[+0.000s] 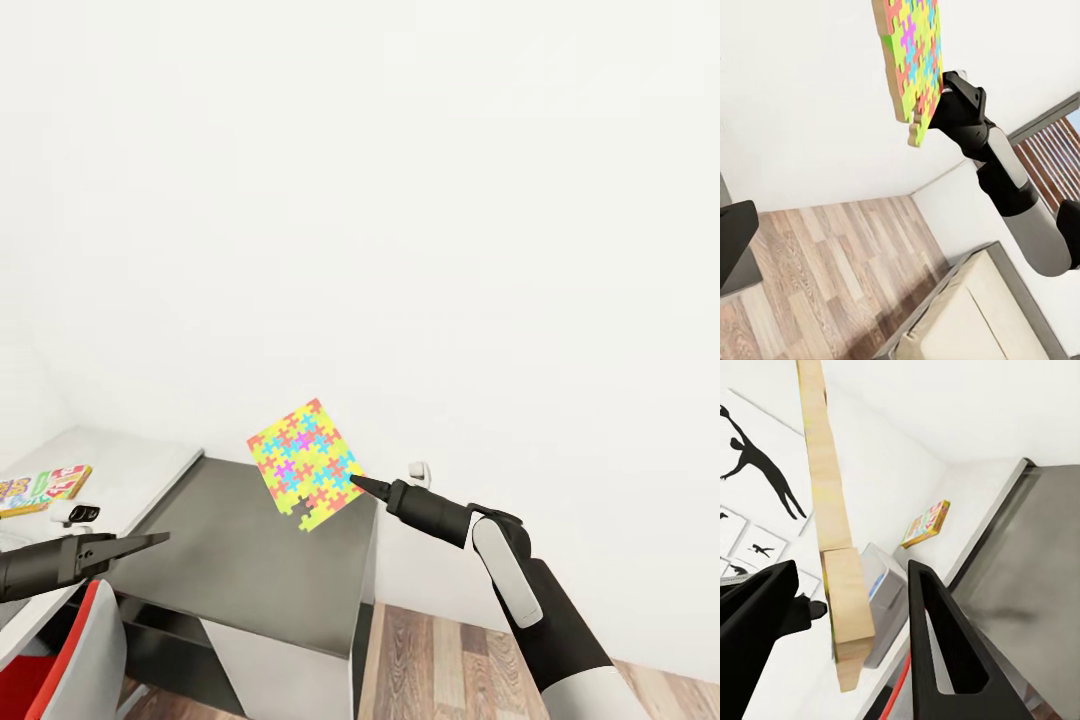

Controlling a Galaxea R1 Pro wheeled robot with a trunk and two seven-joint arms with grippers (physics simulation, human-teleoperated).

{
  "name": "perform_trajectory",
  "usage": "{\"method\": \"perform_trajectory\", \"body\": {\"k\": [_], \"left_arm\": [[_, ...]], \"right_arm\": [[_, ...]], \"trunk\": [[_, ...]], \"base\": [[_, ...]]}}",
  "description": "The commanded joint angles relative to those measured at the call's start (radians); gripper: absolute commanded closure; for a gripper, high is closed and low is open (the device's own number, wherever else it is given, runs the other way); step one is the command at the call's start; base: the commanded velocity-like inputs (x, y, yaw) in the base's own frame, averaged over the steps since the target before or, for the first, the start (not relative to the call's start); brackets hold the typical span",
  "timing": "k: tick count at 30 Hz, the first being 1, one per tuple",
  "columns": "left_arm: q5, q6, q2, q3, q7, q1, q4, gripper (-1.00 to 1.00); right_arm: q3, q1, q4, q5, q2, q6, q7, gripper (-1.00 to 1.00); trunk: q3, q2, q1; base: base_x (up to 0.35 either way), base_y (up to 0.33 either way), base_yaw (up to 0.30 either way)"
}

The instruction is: Put all the toys in the child's room - the three board games (two on the bed and one on the table), the two jigsaw puzzles on the table, and the tennis ball on the table - inside the toy box on the table in the child's room.

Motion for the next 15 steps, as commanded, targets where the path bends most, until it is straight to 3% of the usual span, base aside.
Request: {"method": "perform_trajectory", "body": {"k": [1,15], "left_arm": [[0.000,0.011,0.000,0.000,-0.004,-0.001,0.000,-1.00],[0.000,0.011,0.000,0.000,-0.004,-0.001,0.000,-1.00]], "right_arm": [[-0.001,-0.001,0.000,-0.003,0.000,0.006,0.000,1.00],[0.001,-0.001,-0.001,-0.003,0.002,0.006,0.000,1.00]], "trunk": [[-0.001,-0.002,0.001],[0.022,-0.002,0.001]], "base": [[0.000,0.000,0.085],[0.000,0.000,0.094]]}}
